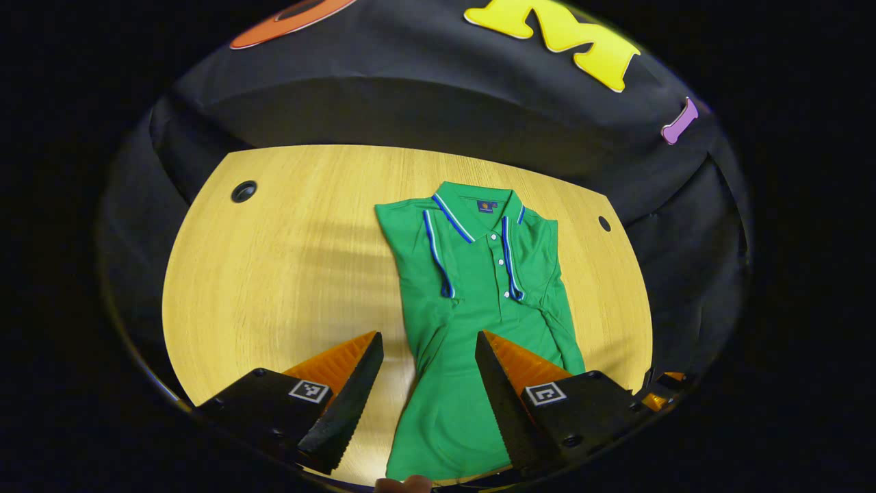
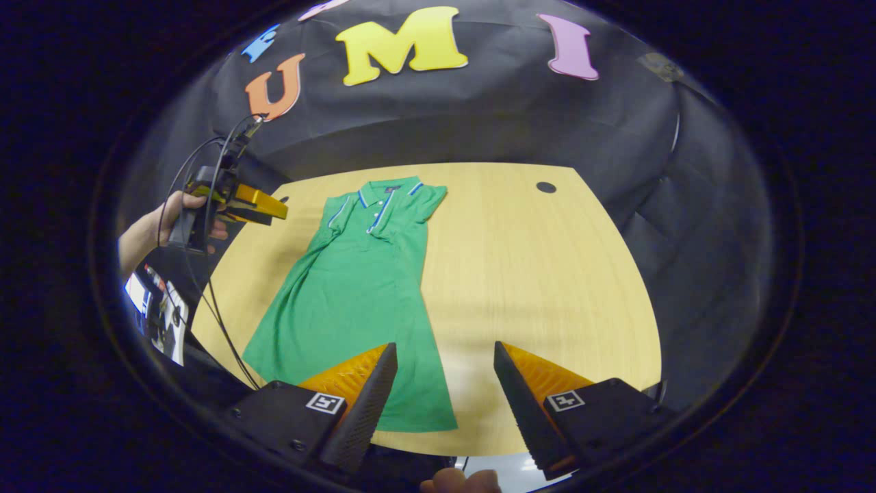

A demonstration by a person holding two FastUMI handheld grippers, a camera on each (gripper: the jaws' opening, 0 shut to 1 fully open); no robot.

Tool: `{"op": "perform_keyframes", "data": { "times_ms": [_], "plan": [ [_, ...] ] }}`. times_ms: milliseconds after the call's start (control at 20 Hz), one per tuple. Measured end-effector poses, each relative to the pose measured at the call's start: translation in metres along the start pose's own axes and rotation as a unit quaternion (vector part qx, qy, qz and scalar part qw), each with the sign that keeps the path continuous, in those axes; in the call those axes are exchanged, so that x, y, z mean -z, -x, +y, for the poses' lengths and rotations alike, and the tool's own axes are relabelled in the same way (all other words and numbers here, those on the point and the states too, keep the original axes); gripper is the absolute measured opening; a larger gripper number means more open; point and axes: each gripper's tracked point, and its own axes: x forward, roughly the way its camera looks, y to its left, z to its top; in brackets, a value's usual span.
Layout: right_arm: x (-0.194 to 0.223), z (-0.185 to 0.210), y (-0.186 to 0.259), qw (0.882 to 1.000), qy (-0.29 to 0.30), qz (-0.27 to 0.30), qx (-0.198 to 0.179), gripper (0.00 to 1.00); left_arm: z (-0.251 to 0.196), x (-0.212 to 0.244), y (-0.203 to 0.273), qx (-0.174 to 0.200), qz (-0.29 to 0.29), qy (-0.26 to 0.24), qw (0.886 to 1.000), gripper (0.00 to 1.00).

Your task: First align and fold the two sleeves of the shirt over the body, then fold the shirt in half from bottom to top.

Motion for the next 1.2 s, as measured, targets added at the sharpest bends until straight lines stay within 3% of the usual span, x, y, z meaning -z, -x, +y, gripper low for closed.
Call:
{"op": "perform_keyframes", "data": {
  "times_ms": [50,300,650,750,900,1200],
  "plan": [
    [0.001,0.004,-0.003,1.0,0.007,0.004,-0.004,0.91,0.008,0.013,0.011,-0.005,-0.009,-0.01,1.0,0.89],
    [0.021,0.011,-0.011,0.999,0.042,0.034,-0.007,0.91,0.023,0.115,0.052,-0.001,-0.018,-0.072,0.997,0.89],
    [0.085,0.005,-0.011,0.994,0.056,0.089,0.0,0.91,0.017,0.256,0.076,0.012,0.055,-0.06,0.997,0.89],
    [0.107,0.01,-0.015,0.992,0.061,0.108,-0.006,0.91,0.009,0.271,0.069,0.029,0.062,-0.046,0.997,0.89],
    [0.128,0.012,-0.021,0.988,0.09,0.125,0.003,0.91,0.02,0.278,0.056,0.011,0.061,-0.045,0.997,0.89],
    [0.143,0.012,-0.039,0.985,0.085,0.152,0.014,0.91,0.027,0.293,0.045,-0.009,0.098,-0.036,0.995,0.89]
  ]
}}
